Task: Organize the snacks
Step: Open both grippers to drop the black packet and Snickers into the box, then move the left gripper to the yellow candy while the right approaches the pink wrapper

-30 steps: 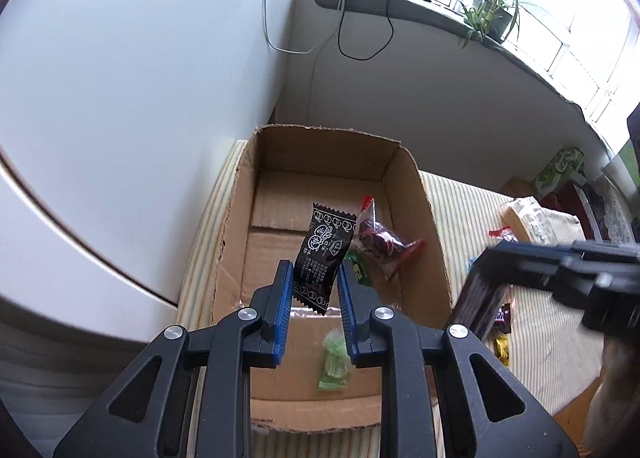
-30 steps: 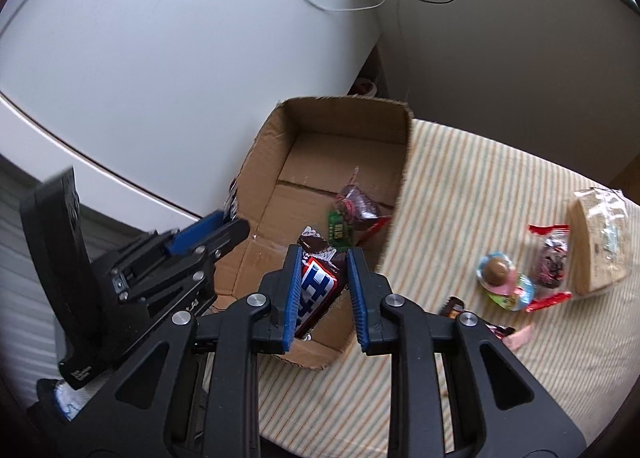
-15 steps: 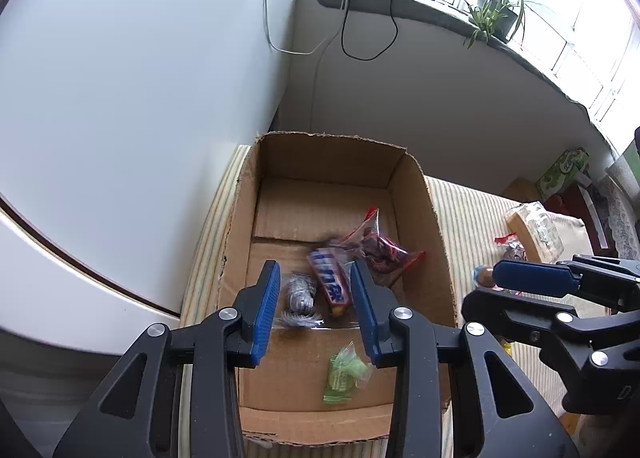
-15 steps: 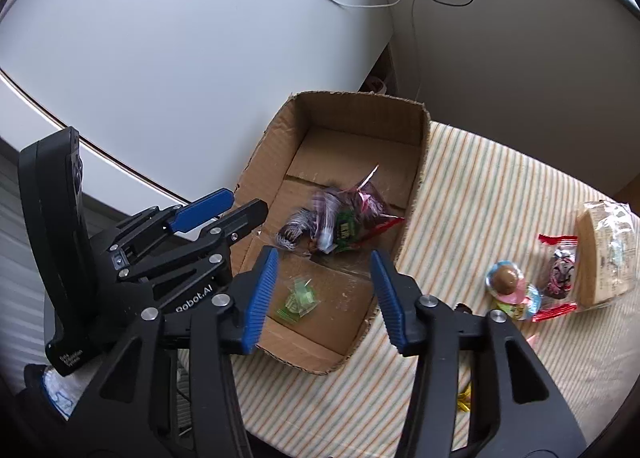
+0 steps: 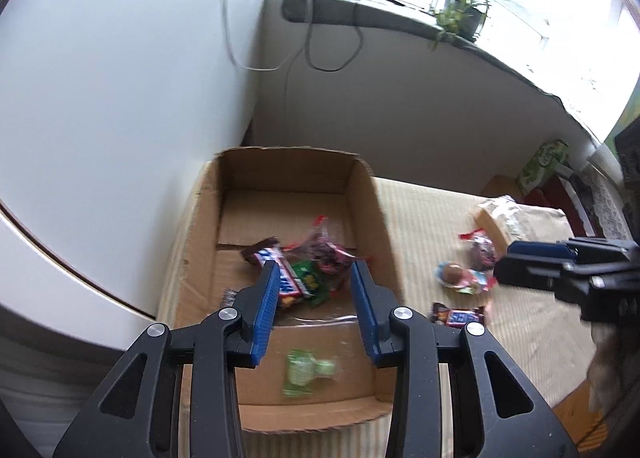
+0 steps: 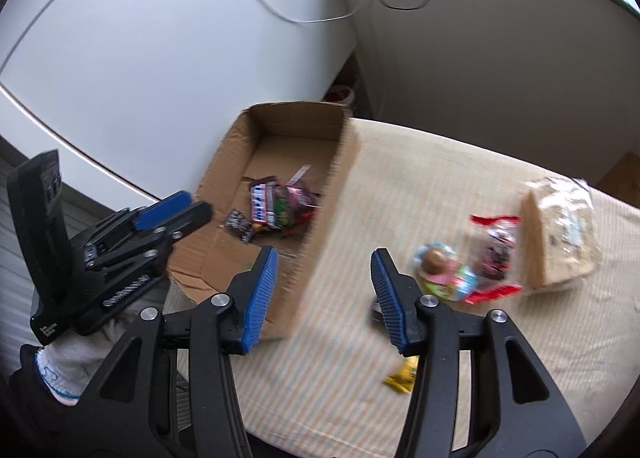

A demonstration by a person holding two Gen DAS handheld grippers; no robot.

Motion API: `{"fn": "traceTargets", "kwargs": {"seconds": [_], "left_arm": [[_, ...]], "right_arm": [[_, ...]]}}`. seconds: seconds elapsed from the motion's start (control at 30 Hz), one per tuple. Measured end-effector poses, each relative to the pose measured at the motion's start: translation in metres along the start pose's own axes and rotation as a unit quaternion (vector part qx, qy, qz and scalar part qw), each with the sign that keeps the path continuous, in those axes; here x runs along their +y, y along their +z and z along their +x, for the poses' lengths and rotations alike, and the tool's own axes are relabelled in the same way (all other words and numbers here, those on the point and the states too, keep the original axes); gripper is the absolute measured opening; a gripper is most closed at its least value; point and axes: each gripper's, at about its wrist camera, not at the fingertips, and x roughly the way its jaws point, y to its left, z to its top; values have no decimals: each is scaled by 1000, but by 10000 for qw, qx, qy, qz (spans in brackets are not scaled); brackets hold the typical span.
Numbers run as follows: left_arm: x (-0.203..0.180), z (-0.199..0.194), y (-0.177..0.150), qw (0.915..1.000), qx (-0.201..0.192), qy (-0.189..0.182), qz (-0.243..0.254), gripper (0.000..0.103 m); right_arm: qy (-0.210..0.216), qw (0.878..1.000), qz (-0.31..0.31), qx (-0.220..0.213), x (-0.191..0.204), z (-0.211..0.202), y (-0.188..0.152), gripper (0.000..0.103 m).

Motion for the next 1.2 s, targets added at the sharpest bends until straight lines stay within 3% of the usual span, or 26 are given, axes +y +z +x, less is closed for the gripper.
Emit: {"fn": "traceTargets", "kwargs": {"seconds": [0.33, 0.5, 0.6, 0.83, 1.07, 1.2], "left_arm": [[-66, -2, -22, 9967, 52, -434, 683, 35], [-101, 5, -44, 9925, 306, -822, 848, 35], [-118, 13, -60, 9898, 518, -1016, 857, 35], [-151, 47, -94, 9854, 956, -1209, 723, 35], [-164, 78, -104, 9865, 1016, -1246, 313, 35], [-172, 88, -107, 9876, 960, -1176, 405, 35]], "right_arm": [[-486, 9986, 61, -185, -73, -35, -28, 51], [-593, 9978, -258, 167, -91, -32, -40, 51], [-589, 9939, -844, 393, -91, -24, -52, 51], [-411, 9761, -1965, 831, -97, 0, -72, 51], [-78, 9496, -2880, 1232, -97, 29, -71, 51], [-9, 9355, -3289, 1290, -93, 40, -69, 51]]}}
